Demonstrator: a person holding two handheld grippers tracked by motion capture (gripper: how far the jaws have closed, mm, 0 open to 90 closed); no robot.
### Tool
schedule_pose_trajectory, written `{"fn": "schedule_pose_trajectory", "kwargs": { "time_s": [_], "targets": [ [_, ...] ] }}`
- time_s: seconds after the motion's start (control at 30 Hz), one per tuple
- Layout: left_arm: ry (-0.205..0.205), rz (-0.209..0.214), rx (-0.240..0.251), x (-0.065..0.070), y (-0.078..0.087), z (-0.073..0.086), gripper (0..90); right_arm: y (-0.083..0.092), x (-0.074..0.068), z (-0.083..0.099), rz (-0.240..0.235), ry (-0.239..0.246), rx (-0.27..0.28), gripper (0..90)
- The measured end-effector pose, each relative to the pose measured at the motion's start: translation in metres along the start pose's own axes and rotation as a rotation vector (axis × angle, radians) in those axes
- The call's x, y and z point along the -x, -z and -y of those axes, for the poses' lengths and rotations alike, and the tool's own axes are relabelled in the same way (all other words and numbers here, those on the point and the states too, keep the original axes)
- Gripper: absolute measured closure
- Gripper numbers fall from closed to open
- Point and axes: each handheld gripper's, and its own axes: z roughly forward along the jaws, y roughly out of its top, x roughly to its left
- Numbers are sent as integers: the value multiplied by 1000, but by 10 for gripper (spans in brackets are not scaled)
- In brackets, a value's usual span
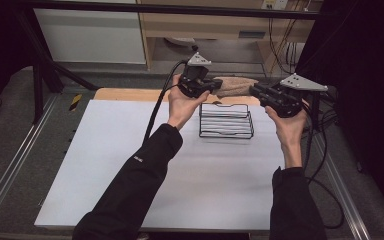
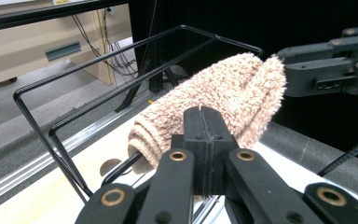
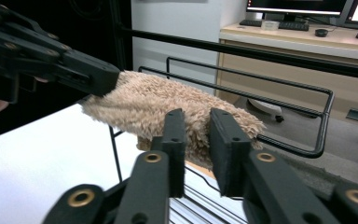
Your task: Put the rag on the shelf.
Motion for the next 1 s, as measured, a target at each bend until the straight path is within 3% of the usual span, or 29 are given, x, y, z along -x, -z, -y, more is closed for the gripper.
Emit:
{"fn": "schedule_pose_trajectory", "kwargs": {
  "time_s": [0.2,0.3,0.5,0.77,1.0],
  "targets": [
    [-7,-8,-9,1,-4,3,895,5,-4,-9,-5,-5,28,671],
    [-9,-9,-13,1,-6,5,895,4,-7,-13,-16,-8,27,729],
    [-20,-10,-14,1,-7,10,883,-6,-5,1,-12,-68,-62,900],
    [-24,-9,-21,-1,-10,17,874,-11,2,18,26,-81,-74,900],
    [-29,-12,-20,0,-10,16,863,-12,2,19,29,-74,-64,889]
  ]
}}
